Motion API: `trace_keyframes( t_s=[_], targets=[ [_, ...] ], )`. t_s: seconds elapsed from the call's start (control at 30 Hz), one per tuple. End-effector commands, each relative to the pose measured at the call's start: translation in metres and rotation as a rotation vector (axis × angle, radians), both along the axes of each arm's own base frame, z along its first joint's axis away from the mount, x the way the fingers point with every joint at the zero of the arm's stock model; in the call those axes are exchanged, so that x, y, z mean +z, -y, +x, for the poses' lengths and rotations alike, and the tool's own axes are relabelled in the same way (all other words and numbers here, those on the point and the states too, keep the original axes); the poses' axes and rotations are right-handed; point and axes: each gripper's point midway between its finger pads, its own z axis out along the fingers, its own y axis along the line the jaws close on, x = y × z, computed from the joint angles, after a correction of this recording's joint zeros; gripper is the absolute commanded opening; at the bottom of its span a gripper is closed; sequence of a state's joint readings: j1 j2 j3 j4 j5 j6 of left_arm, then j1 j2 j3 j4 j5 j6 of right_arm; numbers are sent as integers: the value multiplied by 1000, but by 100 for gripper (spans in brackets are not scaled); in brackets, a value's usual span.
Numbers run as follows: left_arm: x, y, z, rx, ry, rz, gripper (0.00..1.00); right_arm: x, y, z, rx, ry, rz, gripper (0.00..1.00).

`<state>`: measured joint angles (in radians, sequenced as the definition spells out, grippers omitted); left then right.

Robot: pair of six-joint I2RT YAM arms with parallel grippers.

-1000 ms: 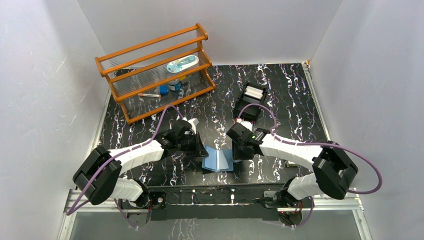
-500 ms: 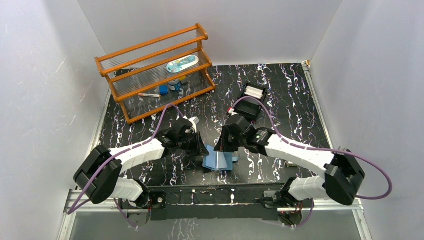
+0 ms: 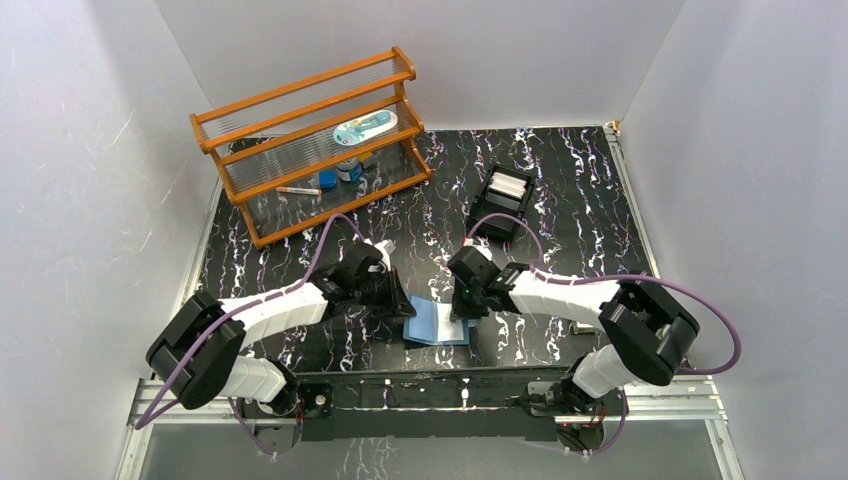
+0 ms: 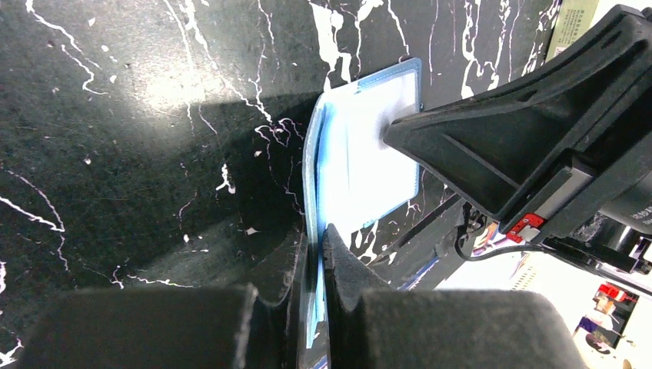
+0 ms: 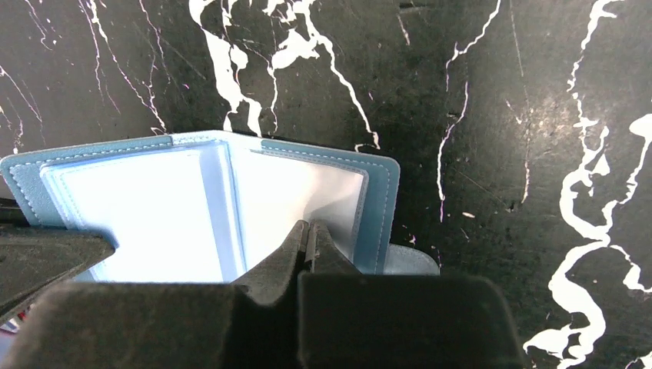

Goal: Put the credit cards into the card holder
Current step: Open the card holder at the center of the board.

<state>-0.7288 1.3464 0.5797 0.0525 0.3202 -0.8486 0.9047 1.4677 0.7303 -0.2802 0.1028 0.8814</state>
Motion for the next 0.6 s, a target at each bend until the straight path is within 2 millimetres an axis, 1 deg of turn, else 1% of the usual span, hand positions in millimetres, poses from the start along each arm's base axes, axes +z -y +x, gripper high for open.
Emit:
trace_keyframes(
  t_s=[0.0, 0.13, 0.3, 0.37, 0.47, 0.5, 0.57],
  targets=[
    [-6, -10, -4, 11, 4, 20, 0, -17, 25, -2, -15, 22, -90, 0],
    [-10, -14, -4, 10, 0, 35, 0, -19, 28, -5, -15, 16, -96, 0],
    [-3, -12, -1, 2, 14, 8, 0, -10, 21, -3, -3, 16, -75, 0],
    [3, -10, 0, -17, 38, -2, 0, -2, 17, -3, 3, 13, -60, 2],
    [11, -8, 1, -44, 61, -16, 0, 15, 7, 0, 36, 28, -17, 10],
    [13, -6, 0, -57, 63, -24, 0, 24, 0, 1, 57, 39, 15, 13],
    [15, -2, -2, -82, 61, -42, 0, 47, -18, 5, 107, 72, 99, 19]
  ],
)
